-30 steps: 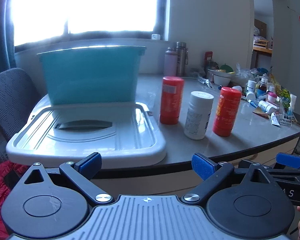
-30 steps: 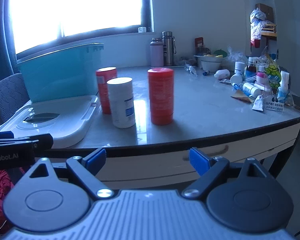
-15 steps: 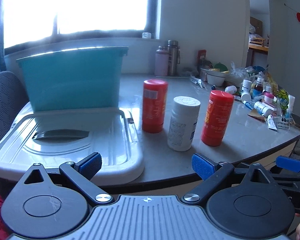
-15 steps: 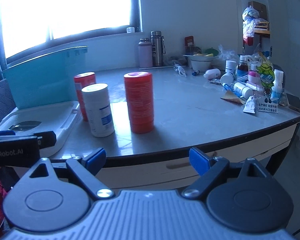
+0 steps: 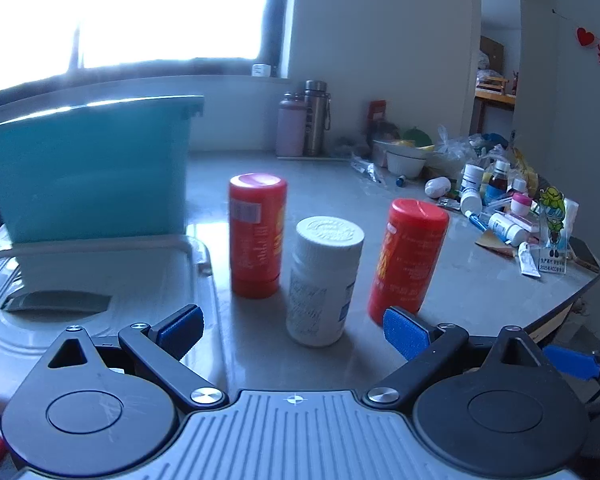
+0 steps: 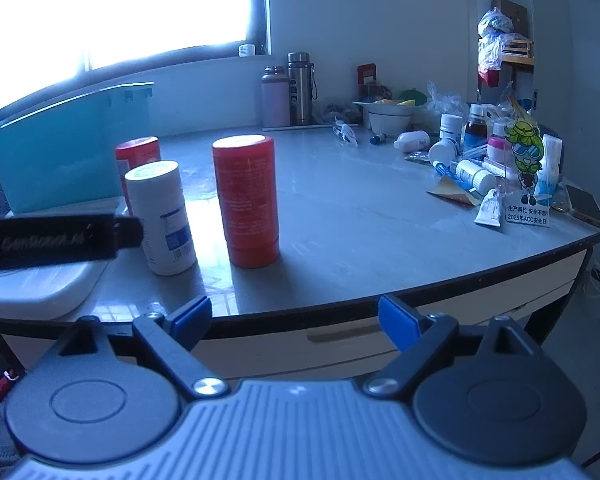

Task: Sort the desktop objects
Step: 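Close the left tool around the white pill bottle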

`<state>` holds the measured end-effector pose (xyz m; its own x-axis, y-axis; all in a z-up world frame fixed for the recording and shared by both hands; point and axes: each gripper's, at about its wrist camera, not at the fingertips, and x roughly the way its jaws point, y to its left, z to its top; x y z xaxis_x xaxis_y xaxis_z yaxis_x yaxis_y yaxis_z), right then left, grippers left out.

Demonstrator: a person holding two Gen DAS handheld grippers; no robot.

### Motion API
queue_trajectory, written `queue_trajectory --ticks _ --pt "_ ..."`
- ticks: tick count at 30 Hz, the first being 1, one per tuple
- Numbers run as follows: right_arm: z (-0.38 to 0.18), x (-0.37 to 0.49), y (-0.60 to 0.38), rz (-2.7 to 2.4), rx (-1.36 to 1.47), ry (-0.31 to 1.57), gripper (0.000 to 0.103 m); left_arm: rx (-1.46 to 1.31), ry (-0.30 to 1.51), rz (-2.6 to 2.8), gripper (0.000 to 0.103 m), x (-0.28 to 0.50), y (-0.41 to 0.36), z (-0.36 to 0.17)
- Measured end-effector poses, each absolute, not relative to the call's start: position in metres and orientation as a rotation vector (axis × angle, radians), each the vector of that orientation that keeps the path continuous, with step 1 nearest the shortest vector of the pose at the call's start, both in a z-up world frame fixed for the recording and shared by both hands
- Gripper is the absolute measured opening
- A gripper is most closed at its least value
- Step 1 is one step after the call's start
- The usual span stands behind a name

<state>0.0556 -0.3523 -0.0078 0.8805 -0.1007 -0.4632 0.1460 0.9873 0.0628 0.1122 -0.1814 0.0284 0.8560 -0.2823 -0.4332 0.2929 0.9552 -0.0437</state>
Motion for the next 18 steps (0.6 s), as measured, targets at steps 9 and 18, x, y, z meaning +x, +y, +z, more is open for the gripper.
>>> queue_trajectory --ticks 9,18 --pt "-0.014 0.065 -0.358 -0.145 0.109 0.502 0.091 0.033 0.451 -0.312 0.097 0.145 -0.198 0.025" --pt "-0.019 0.073 -0.360 -0.145 0.108 0.524 0.091 0.046 0.454 -0.326 0.097 0.173 -0.212 0.017"
